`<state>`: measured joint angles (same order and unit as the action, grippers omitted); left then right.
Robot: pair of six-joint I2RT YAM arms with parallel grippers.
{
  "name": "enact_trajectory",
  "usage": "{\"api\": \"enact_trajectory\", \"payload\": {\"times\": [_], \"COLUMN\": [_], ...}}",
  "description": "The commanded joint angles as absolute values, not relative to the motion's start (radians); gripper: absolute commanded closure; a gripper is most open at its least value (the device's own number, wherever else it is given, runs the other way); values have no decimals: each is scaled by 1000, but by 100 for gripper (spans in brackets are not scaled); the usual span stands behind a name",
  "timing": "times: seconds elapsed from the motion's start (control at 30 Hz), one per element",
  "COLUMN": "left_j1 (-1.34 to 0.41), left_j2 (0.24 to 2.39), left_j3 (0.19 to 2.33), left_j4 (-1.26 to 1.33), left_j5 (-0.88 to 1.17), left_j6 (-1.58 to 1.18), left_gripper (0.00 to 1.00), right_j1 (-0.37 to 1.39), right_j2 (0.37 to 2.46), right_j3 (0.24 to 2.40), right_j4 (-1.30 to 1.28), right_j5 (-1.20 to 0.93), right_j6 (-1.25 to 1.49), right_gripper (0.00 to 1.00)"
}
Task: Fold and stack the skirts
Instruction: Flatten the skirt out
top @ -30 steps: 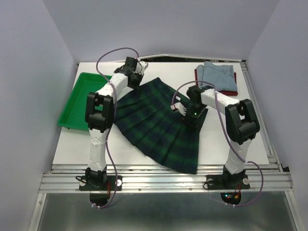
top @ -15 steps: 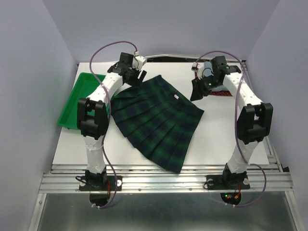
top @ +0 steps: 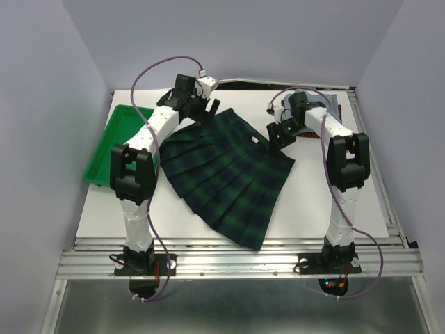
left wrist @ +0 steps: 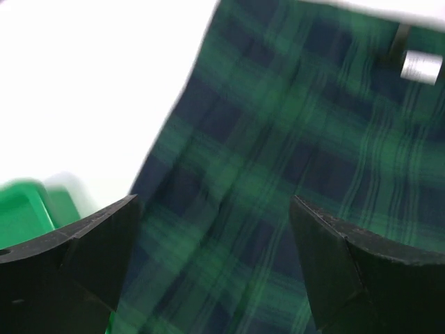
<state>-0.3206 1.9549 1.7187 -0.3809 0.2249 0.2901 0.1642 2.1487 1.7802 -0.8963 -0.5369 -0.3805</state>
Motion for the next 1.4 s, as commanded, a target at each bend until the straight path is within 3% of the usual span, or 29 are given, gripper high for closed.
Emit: {"api": "enact_trajectory", "payload": {"times": [0.0,0.17,0.2,0.27,0.47,0.57,0.67,0.7,0.77,0.83,0.87,0.9,1.03,1.17,1.27,1.37], "left_j1": [-382,-448,-459,-477,-497,-537,-572,-595,-613,-636,-643,-649,-680,-681,-680,-660], "left_j2": [2049,2134,2143,2157,2082,2033,2025,2032,2042,2048,2055,2060,2077,2103,2106,2108], "left_j3": [1941,2023,2032,2052,1936,1887,1850,1848,1836,1827,1827,1827,1845,1870,1859,1865], "left_j4": [-334,-295,-290,-293,-235,-212,-199,-202,-207,-209,-215,-216,-230,-268,-279,-270], "left_j5": [215,151,137,141,167,125,91,83,80,83,83,83,43,23,11,15], "left_j6": [206,187,183,172,68,29,34,35,40,38,31,28,18,23,28,40], "left_gripper": [1,1,1,1,1,1,1,1,1,1,1,1,1,1,1,1], "right_j1": [166,166,166,166,166,166,166,166,166,166,166,157,144,135,135,135], "right_j2": [2108,2073,2065,2030,1737,1508,1364,1364,1393,1426,1428,1425,1433,1479,1545,1617], "right_j3": [1708,1596,1576,1517,1300,1096,916,902,914,942,960,966,1002,1023,1037,1034], "right_j4": [-867,-877,-873,-870,-728,-452,-350,-394,-477,-578,-592,-592,-589,-607,-644,-686], "right_j5": [-566,-598,-592,-594,-762,-680,-652,-684,-718,-688,-661,-640,-438,-465,-475,-471], "right_j6": [-393,-416,-419,-402,-212,79,176,143,92,72,86,90,121,45,-30,-115], "right_gripper": [45,62,79,99,99,99,99,95,58,48,31,28,43,53,69,75]}}
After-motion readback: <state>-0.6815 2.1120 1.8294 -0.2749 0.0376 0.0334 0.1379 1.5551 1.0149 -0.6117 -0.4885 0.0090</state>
